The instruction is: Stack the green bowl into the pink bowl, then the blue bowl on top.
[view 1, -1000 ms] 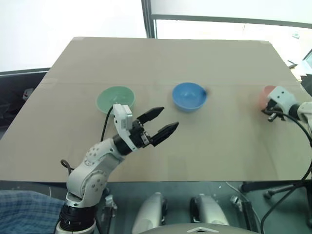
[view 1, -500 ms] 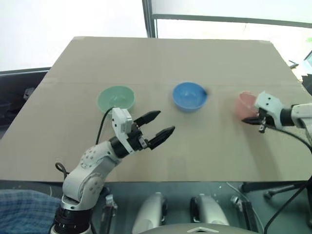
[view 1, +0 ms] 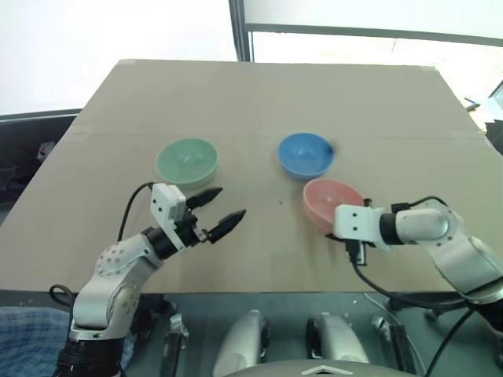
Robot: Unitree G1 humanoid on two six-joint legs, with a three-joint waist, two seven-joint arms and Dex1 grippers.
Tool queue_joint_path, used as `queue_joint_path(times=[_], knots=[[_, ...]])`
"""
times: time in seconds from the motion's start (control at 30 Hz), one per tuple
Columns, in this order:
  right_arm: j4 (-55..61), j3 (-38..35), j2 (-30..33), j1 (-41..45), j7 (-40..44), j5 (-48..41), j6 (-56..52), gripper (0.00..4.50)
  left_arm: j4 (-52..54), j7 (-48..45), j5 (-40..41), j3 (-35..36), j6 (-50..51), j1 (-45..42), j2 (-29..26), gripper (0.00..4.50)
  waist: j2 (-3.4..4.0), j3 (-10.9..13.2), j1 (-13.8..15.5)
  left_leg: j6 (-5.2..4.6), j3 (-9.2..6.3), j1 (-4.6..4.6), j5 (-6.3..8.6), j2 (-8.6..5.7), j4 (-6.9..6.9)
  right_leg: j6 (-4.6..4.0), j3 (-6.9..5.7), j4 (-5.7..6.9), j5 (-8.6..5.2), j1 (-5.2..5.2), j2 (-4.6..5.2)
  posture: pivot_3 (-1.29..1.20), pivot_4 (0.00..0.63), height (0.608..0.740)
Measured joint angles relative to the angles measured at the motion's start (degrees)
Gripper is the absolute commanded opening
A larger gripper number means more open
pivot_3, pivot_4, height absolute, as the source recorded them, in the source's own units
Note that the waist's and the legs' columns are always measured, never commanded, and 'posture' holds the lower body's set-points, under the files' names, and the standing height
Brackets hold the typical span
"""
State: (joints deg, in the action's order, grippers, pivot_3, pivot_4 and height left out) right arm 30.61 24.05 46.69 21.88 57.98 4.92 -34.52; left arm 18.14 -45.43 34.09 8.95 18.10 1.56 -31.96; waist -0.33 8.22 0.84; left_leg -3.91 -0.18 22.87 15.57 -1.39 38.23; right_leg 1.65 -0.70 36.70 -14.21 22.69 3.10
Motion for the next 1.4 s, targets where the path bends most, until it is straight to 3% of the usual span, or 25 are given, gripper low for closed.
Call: queue_joint_path(times=[0.03, 0.27, 0.3, 0.33, 0.5, 0.67, 0.87, 1.07, 1.4], knots=[[-0.03, 1.0, -0.14, 0.49, -0.29, 1.17, 0.44, 0.83, -0.32, -0.2, -0.27, 0.1, -0.09, 0.15, -0.14, 4.5, 0.0, 0.0, -0.01, 0.0, 0.0, 0.01, 0.0, 0.0, 0.0, 0.0, 0.0, -0.02, 0.0, 0.0, 0.0, 0.0, 0.15, 0.74], [-0.18, 5.01, -0.72, 1.95, -1.04, 7.25, 3.47, 3.68, -1.21, -1.22, -1.23, 0.78, -1.03, 0.91, -0.42, 4.5, -0.01, 0.0, -0.02, -0.01, 0.0, 0.0, 0.01, 0.0, -0.01, 0.0, 0.0, -0.02, 0.0, 0.0, 0.0, 0.0, 0.15, 0.74], [-0.18, 5.01, -0.72, 1.95, -1.02, 7.52, 3.54, 3.89, -1.22, -1.26, -1.3, 0.82, -1.04, 0.91, -0.42, 4.5, -0.01, 0.0, -0.03, -0.01, 0.0, 0.0, 0.01, 0.0, -0.01, 0.0, -0.01, -0.02, 0.0, 0.0, 0.0, 0.0, 0.15, 0.74], [-0.18, 5.0, -0.72, 1.94, -0.98, 7.81, 3.56, 4.44, -1.23, -1.44, -1.31, 0.97, -1.04, 0.92, -0.42, 4.5, -0.01, 0.0, -0.05, -0.01, 0.0, 0.0, 0.01, 0.0, -0.01, 0.0, -0.01, -0.02, 0.0, 0.0, 0.0, 0.0, 0.15, 0.74], [0.49, 1.23, -3.5, 1.68, -0.88, 4.15, -0.15, 4.44, -1.28, -1.7, -1.35, 1.42, -1.04, 0.91, -0.41, 4.5, 0.0, 0.0, -0.06, -0.01, 0.0, 0.0, 0.01, 0.01, -0.01, 0.01, -0.01, -0.01, 0.01, 0.0, 0.0, 0.0, 0.15, 0.74], [2.79, -12.93, -10.42, 5.41, -0.53, -9.94, -10.52, 4.44, -1.8, 1.18, -3.79, 1.71, -1.99, -2.09, 0.39, 4.5, -0.02, 0.01, 0.08, -0.03, -0.04, 0.01, 0.03, -0.01, -0.01, 0.12, -0.03, 0.0, 0.09, -0.01, 0.0, 0.0, 0.15, 0.74], [1.97, -30.17, -11.66, 8.07, -0.47, -26.22, -21.2, 4.44, -1.74, 4.42, -6.46, 1.23, -3.52, -7.79, 1.56, 4.5, -0.08, -0.03, -0.06, -0.1, -0.05, 0.07, 0.08, -0.04, -0.09, 0.15, -0.03, -0.08, 0.11, -0.01, 0.03, 0.0, 0.15, 0.74], [-3.34, -41.9, -6.38, 4.45, 0.83, -34.76, -20.07, 4.44, -1.83, 5.49, -11.99, -0.67, -3.42, -10.53, -1.68, 4.5, -0.08, -0.03, -0.04, -0.1, -0.04, 0.05, 0.06, -0.04, -0.31, 0.15, -0.03, -0.21, 0.11, 0.0, 0.03, 0.0, 0.15, 0.74], [-10.0, -46.4, 1.76, -0.81, 1.54, -35.35, -12.14, 4.44, -11.17, 10.95, -22.79, -0.43, -1.51, -13.84, -7.67, 4.5, -0.04, -0.01, -0.08, -0.11, 0.0, 0.03, 0.06, -0.02, -0.33, 0.15, -0.01, -0.2, 0.11, 0.0, 0.04, 0.0, 0.15, 0.74]])
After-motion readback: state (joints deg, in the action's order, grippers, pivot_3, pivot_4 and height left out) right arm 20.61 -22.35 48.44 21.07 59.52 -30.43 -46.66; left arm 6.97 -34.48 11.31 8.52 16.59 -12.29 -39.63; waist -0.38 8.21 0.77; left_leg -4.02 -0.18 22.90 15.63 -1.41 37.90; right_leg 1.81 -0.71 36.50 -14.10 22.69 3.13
